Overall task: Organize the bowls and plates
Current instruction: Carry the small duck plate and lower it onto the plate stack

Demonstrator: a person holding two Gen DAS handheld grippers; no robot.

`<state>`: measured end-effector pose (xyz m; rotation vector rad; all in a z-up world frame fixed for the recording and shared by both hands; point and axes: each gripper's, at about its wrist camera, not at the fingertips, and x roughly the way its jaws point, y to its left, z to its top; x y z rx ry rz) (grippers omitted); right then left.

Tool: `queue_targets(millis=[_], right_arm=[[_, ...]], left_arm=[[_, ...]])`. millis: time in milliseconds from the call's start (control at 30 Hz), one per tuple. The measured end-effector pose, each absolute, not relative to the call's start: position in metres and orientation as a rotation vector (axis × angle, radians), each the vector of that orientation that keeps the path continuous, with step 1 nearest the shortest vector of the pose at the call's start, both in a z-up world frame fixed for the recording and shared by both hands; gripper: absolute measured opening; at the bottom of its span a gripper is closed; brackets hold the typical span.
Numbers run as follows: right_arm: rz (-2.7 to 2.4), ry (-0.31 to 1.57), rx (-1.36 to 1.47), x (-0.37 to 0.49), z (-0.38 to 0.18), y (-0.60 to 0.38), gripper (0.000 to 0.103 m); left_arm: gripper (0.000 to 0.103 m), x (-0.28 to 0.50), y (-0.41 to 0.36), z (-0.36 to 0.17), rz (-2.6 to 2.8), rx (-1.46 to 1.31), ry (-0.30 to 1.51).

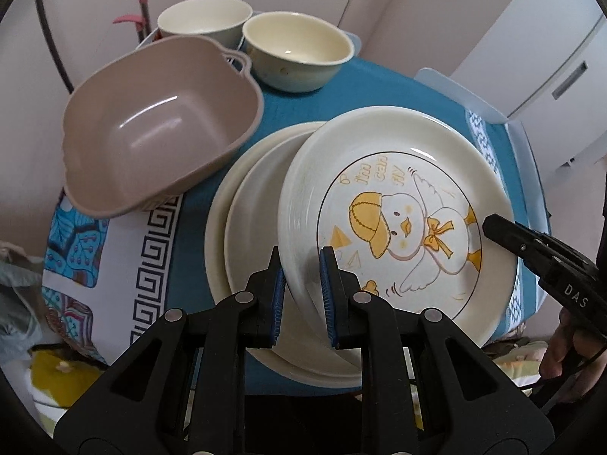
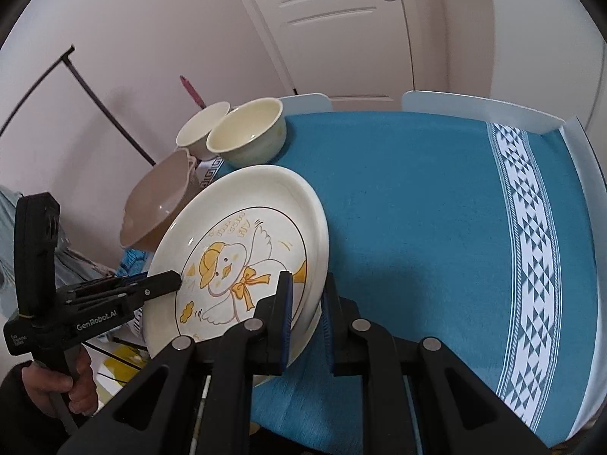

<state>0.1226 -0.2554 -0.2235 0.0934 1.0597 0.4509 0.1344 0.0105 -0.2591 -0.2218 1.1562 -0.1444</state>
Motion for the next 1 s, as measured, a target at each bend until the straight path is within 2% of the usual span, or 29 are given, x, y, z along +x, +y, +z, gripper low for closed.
queue_targets(millis=[533,1000], right_arm=[[0.455,1.082,0.059,0.128,-0.230,-0.251,0.013],[0.463,1.065,-0.016,0.128,-0.231,-0.239,0.013]], left_arm=[[0.018,0.137,-0.012,-0.268,-0.065,0.026,1.165],[0.017,0.126,-0.031,-0.263,0.009,0.317,1.093]])
